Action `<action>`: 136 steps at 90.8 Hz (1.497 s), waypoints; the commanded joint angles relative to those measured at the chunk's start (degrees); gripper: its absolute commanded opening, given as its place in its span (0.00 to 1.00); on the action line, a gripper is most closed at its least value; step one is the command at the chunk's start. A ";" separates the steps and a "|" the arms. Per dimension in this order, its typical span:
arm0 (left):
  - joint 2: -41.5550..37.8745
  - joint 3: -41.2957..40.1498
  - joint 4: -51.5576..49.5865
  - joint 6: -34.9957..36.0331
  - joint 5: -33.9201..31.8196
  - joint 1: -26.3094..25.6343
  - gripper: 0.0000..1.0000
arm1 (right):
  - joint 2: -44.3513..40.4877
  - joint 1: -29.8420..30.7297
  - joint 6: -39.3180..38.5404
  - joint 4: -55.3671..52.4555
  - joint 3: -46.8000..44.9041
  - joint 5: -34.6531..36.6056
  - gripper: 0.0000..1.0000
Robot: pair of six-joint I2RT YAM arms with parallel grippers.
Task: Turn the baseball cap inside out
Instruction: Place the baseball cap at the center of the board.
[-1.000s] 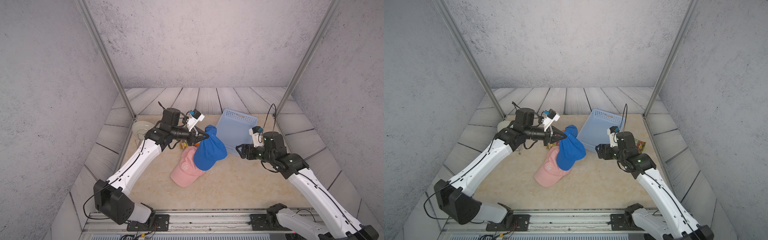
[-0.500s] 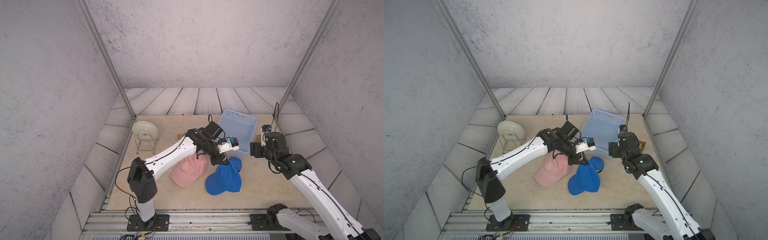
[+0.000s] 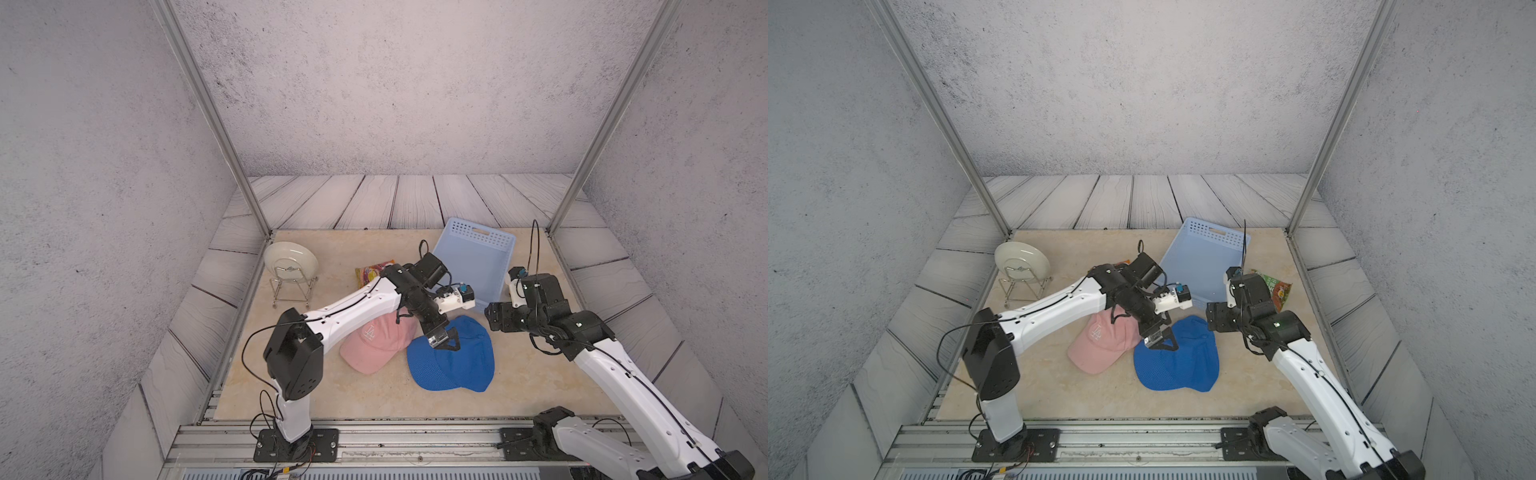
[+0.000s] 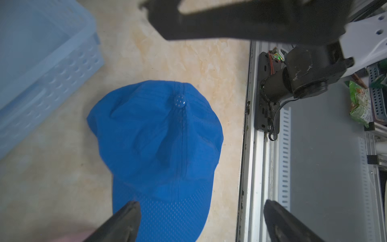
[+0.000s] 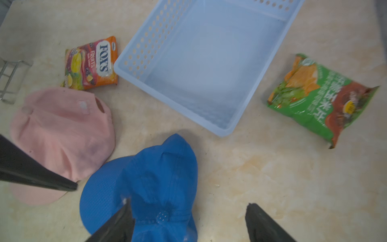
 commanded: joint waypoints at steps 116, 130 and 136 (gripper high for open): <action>-1.10 -13.75 16.37 -0.81 2.03 7.51 0.73 | 16.82 2.66 3.42 -3.62 -1.00 -13.23 0.13; -1.92 -13.92 16.57 -1.31 1.55 7.67 0.73 | 11.80 2.79 3.62 -2.94 1.08 -13.16 0.01; -2.18 -14.30 16.99 -1.58 1.55 7.75 0.73 | 9.93 2.85 3.53 -2.86 1.58 -13.14 0.00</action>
